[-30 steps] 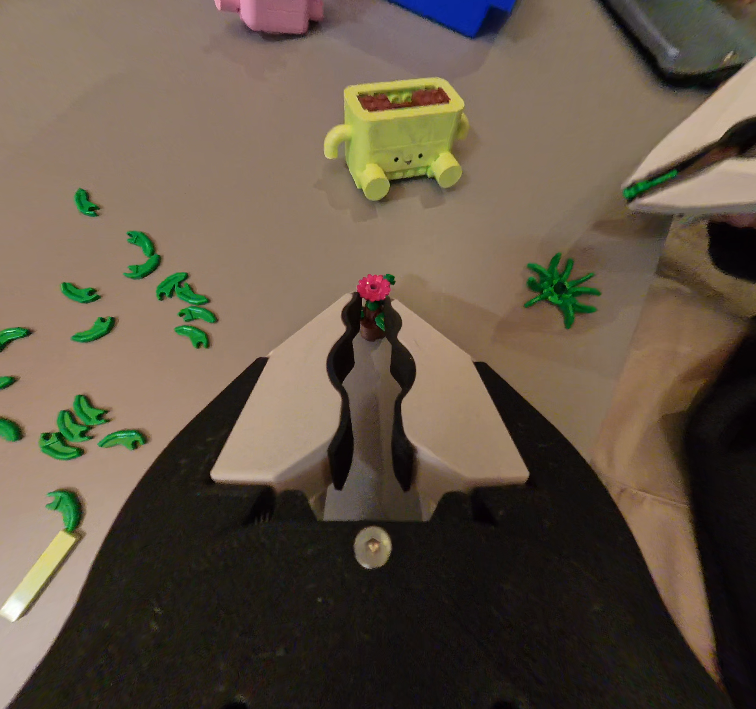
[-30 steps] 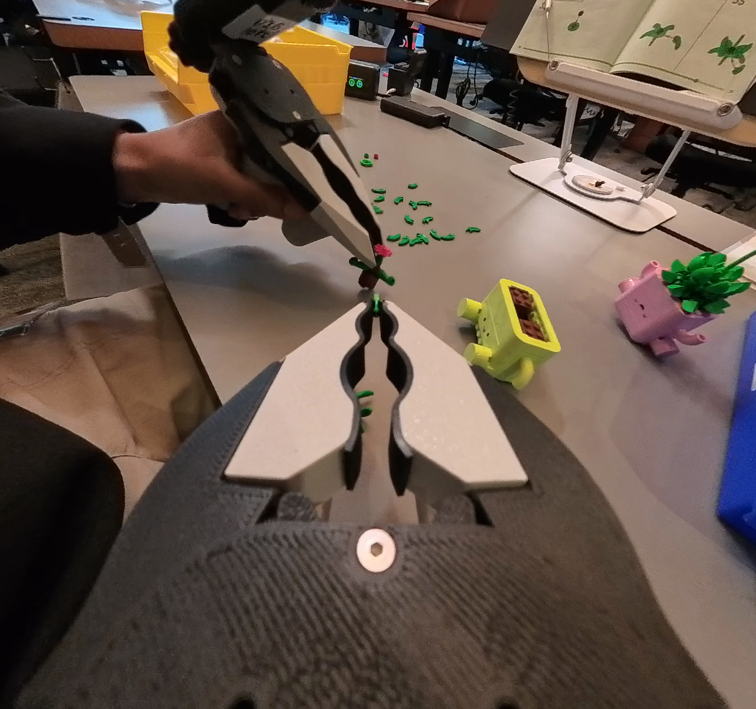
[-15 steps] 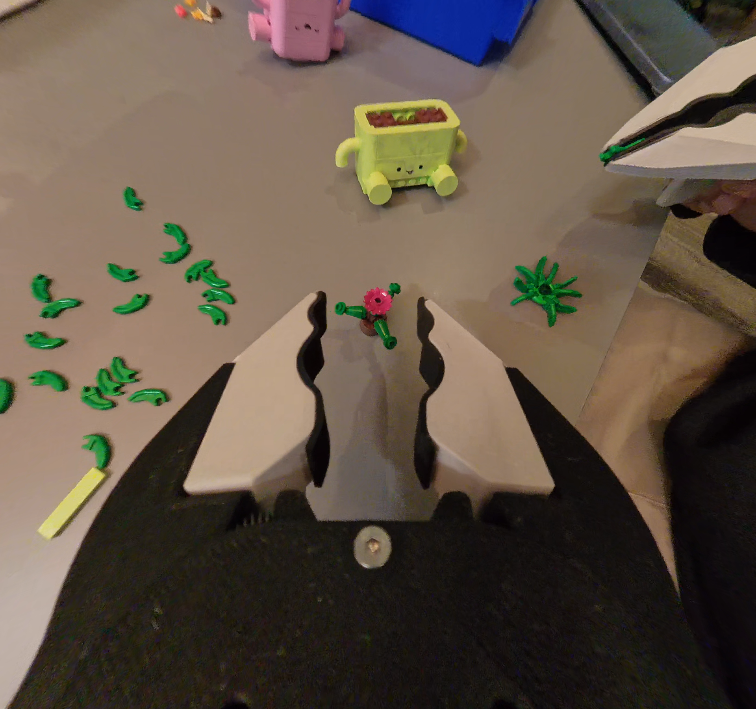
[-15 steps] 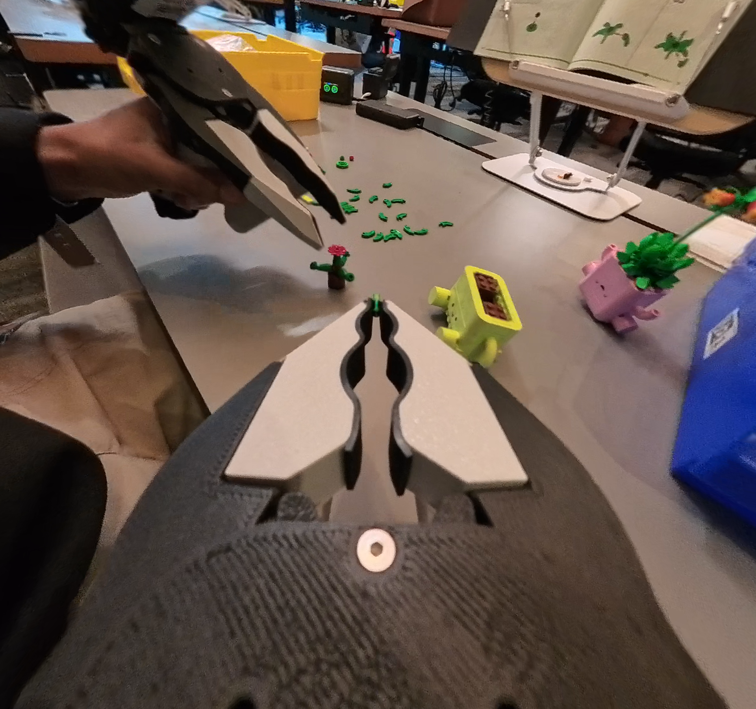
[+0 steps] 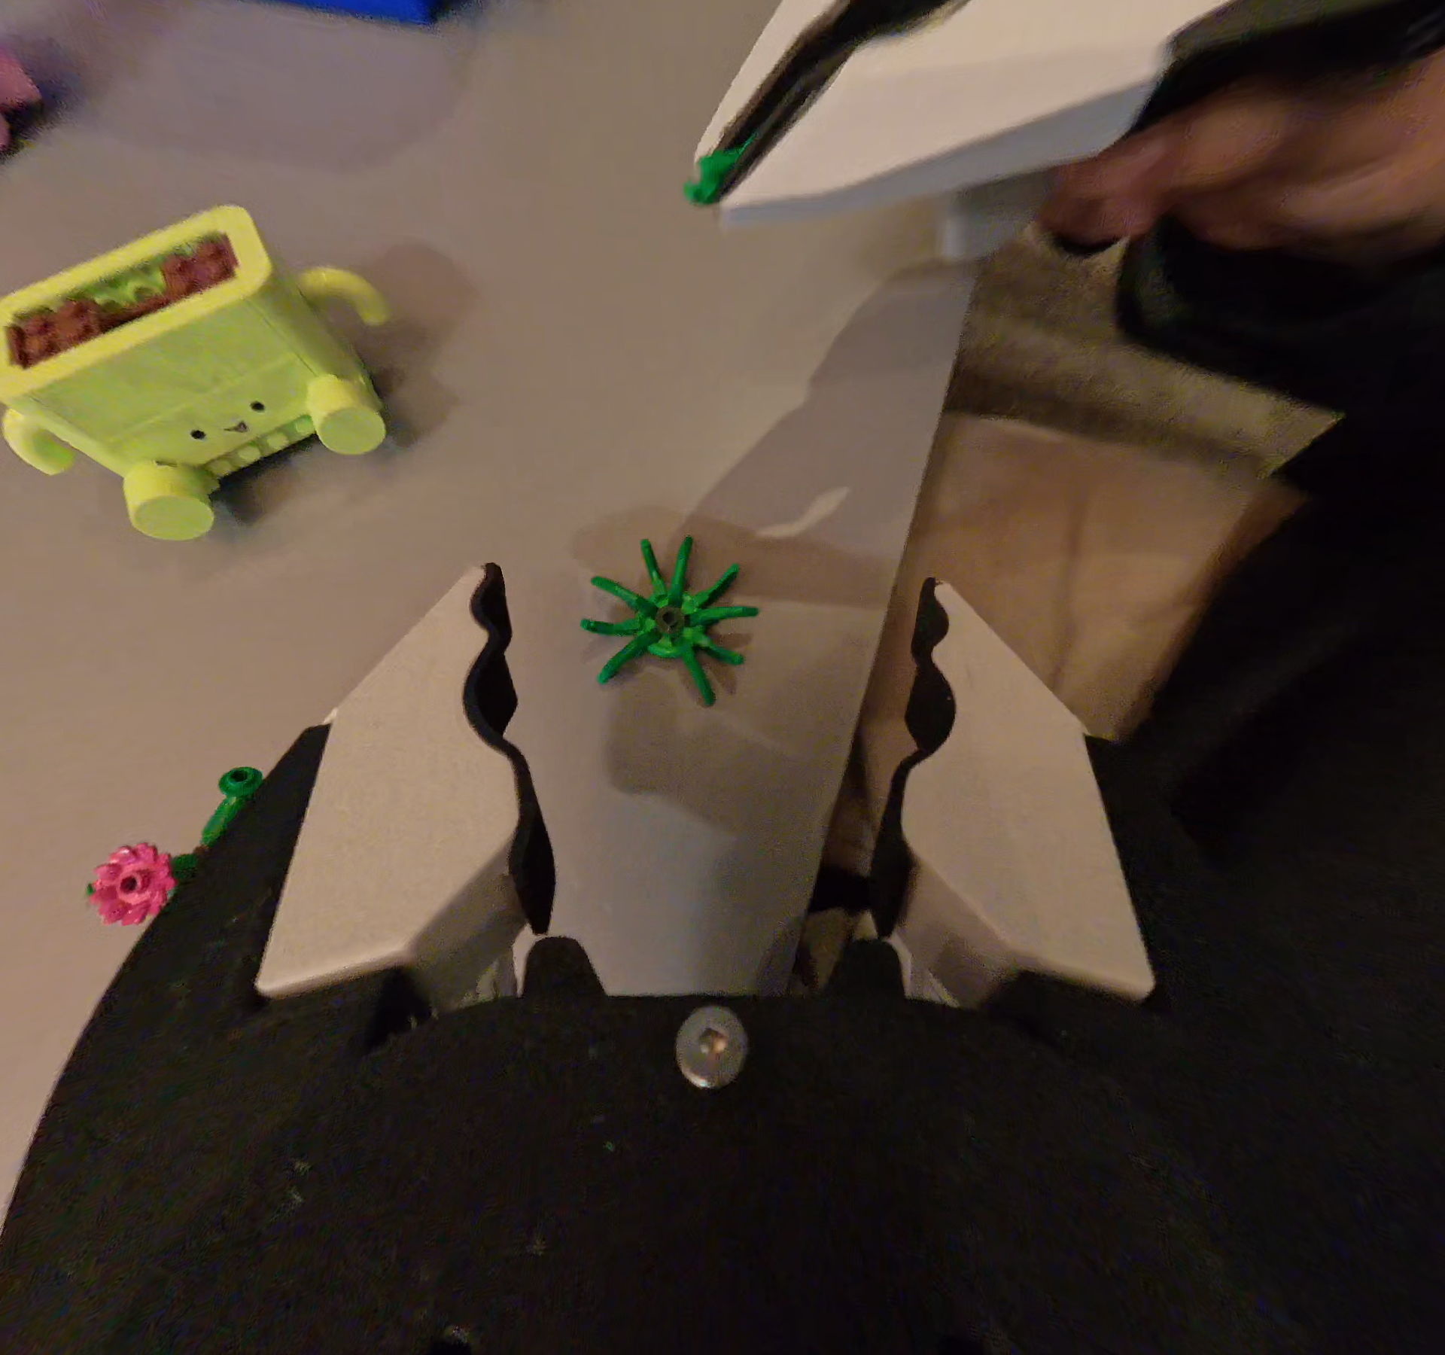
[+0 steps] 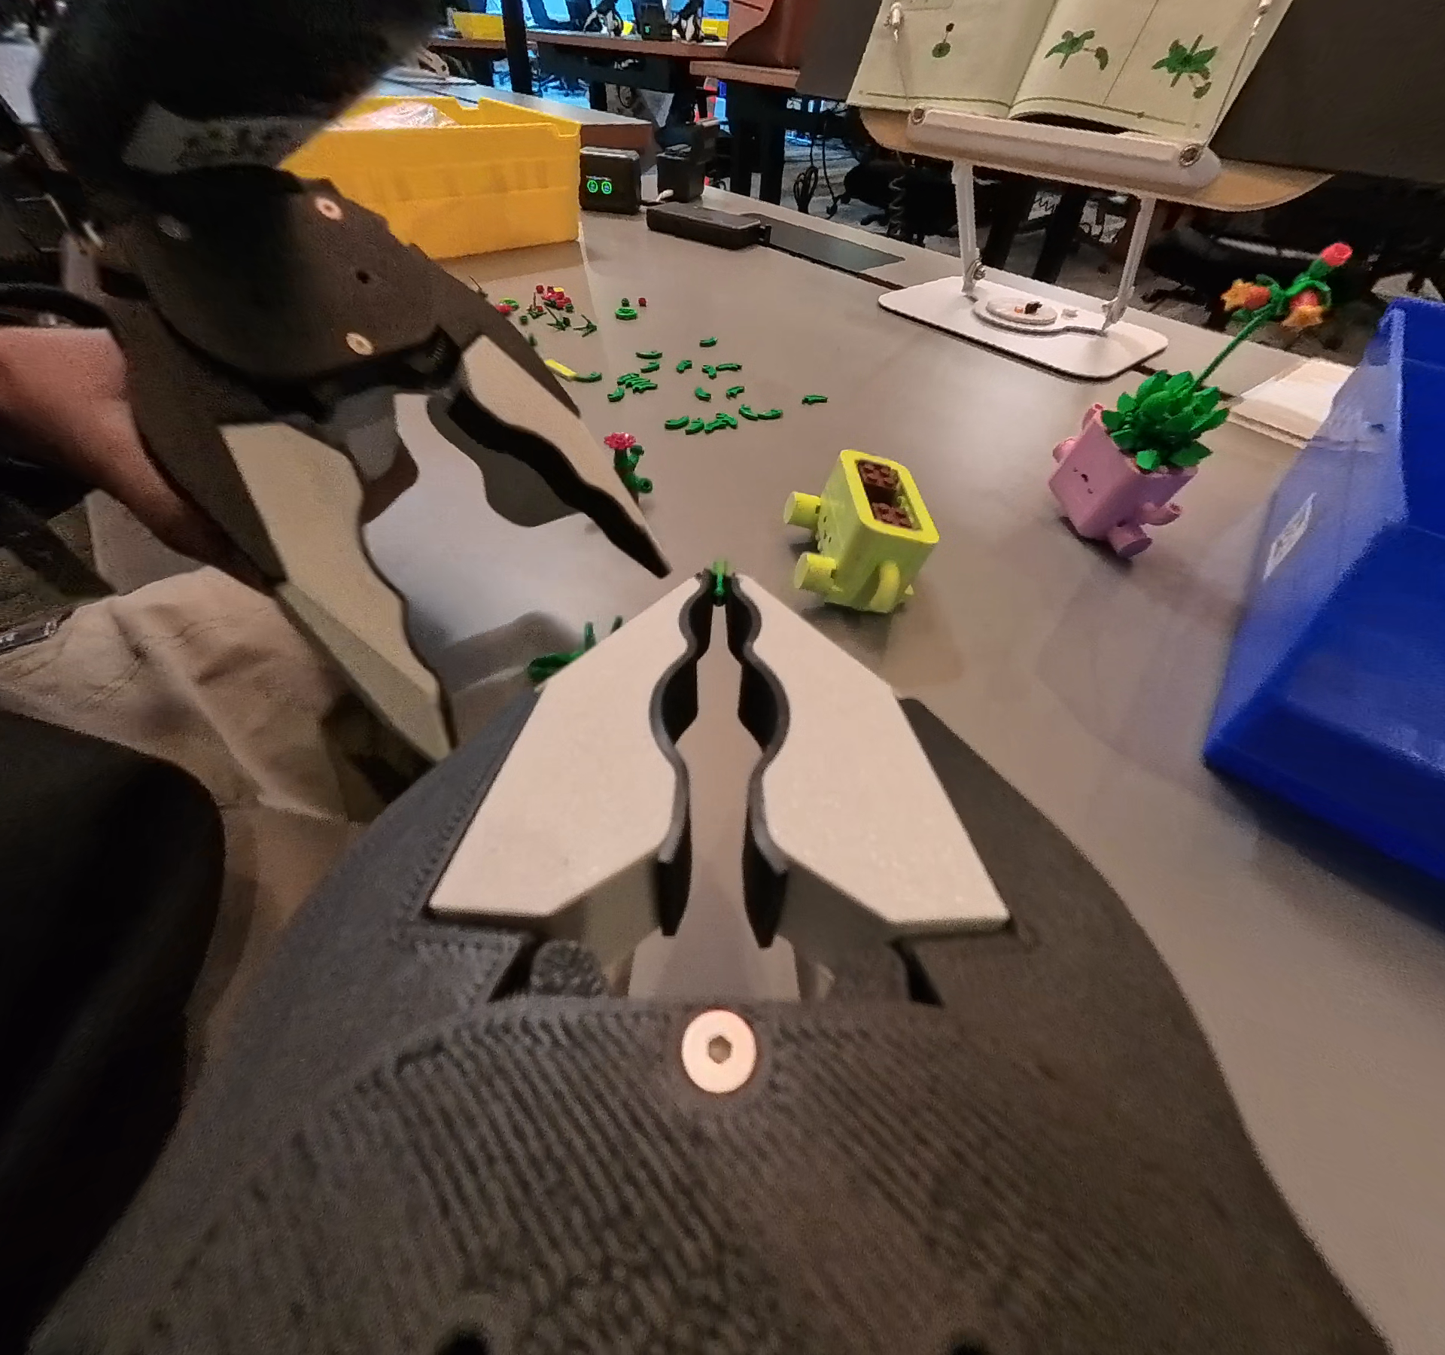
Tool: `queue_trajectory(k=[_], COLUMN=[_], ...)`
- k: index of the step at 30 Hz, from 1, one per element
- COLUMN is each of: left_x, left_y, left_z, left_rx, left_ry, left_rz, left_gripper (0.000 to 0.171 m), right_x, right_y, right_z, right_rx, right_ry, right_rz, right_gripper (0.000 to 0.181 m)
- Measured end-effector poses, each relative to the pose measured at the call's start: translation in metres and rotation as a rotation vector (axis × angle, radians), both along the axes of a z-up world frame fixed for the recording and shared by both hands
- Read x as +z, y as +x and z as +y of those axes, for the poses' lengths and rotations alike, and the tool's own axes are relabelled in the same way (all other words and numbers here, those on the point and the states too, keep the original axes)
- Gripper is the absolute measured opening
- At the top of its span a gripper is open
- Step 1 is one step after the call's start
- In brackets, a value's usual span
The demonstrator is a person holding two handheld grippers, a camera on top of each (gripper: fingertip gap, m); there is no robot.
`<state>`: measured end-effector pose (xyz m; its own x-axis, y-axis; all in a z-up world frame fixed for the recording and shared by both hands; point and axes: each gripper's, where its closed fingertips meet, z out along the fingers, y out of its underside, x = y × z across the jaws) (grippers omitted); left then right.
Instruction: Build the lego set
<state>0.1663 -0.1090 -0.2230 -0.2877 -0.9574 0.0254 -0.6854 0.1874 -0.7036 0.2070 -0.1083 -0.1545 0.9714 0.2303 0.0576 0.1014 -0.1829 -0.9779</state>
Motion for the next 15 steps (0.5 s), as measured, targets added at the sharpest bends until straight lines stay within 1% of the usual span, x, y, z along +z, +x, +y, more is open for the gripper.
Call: queue_trajectory(k=[2, 4, 8, 11, 15], left_x=[-0.011, -0.016, -0.017, -0.014, -0.008], left_y=[-0.001, -0.006, -0.02, -0.031, -0.045], left_z=[-0.001, -0.008, -0.016, -0.026, -0.051], left_rx=[-0.011, -0.029, 0.0, 0.026, 0.004], left_ry=[0.045, 0.017, -0.06, -0.114, -0.22], left_rz=[0.059, 0.102, 0.152, 0.157, 0.167], left_gripper=[0.102, 0.103, 0.101, 0.098, 0.089], right_x=[-0.001, -0.002, 0.004, 0.005, 0.004], right_y=[0.0, 0.001, 0.004, 0.005, 0.007], right_z=[-0.007, -0.013, -0.018, -0.019, -0.019], right_rx=[-0.006, -0.009, -0.014, -0.015, -0.018], right_ry=[0.003, 0.005, 0.027, 0.03, 0.027], right_rz=[-0.004, 0.003, 0.017, 0.022, 0.024], right_gripper=[0.002, 0.002, 0.001, 0.002, 0.002])
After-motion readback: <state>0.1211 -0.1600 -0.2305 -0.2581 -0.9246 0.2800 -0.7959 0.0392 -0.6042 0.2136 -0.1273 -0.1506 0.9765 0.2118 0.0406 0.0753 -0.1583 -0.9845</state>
